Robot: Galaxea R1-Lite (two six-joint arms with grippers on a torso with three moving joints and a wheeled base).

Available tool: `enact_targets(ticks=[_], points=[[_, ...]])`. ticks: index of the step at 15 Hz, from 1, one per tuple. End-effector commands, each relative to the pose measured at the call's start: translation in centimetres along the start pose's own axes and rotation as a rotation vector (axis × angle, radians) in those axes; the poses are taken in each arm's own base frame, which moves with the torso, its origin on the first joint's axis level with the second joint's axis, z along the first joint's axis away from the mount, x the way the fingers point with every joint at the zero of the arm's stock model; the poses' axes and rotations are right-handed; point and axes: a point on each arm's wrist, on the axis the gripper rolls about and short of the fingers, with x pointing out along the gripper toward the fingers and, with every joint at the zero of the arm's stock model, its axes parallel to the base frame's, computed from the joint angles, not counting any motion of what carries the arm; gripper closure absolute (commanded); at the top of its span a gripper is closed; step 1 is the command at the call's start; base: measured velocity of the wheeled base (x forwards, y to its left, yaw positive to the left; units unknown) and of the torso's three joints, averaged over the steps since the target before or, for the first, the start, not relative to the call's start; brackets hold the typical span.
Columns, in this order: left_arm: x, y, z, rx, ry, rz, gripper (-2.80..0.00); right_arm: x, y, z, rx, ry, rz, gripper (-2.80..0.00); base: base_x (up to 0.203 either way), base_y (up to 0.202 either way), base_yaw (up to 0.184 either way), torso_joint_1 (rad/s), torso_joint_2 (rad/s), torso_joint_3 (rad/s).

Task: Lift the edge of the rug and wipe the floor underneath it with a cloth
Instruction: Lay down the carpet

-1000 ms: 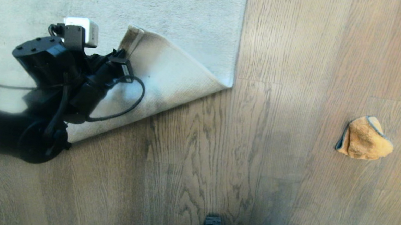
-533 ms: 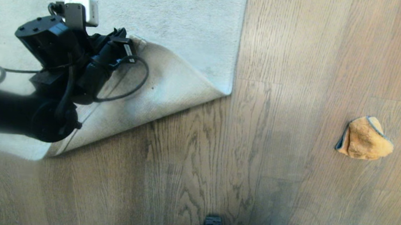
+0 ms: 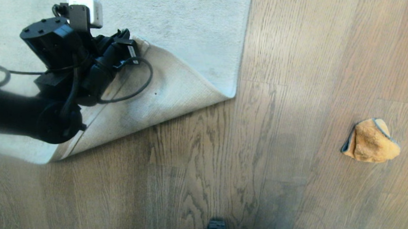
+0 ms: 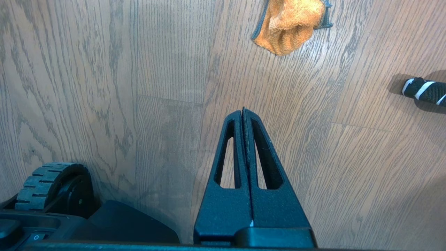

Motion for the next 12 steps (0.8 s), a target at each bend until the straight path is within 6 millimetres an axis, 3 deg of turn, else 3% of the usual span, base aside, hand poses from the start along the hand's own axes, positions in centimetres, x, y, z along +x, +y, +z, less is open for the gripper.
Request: enact_targets(ticks=[1, 6, 12], points=[[0.3, 0.4, -0.4, 0.005, 0.002, 0.014, 0.00, 0.0, 0.0, 0.0, -0.001, 0.000, 0.001, 0.00, 0.000, 0.000, 0.000, 0.000, 0.00, 0.000], [1.0, 2.8, -0.2, 0.031, -0.017, 0.083, 0.00, 0.0, 0.0, 0.0, -0.001, 0.000, 0.001, 0.00, 0.000, 0.000, 0.000, 0.000, 0.00, 0.000], [0.9, 4.3, 2.1, 0.030, -0.079, 0.124, 0.00, 0.0, 0.0, 0.0, -0.001, 0.000, 0.001, 0.00, 0.000, 0.000, 0.000, 0.000, 0.00, 0.000]])
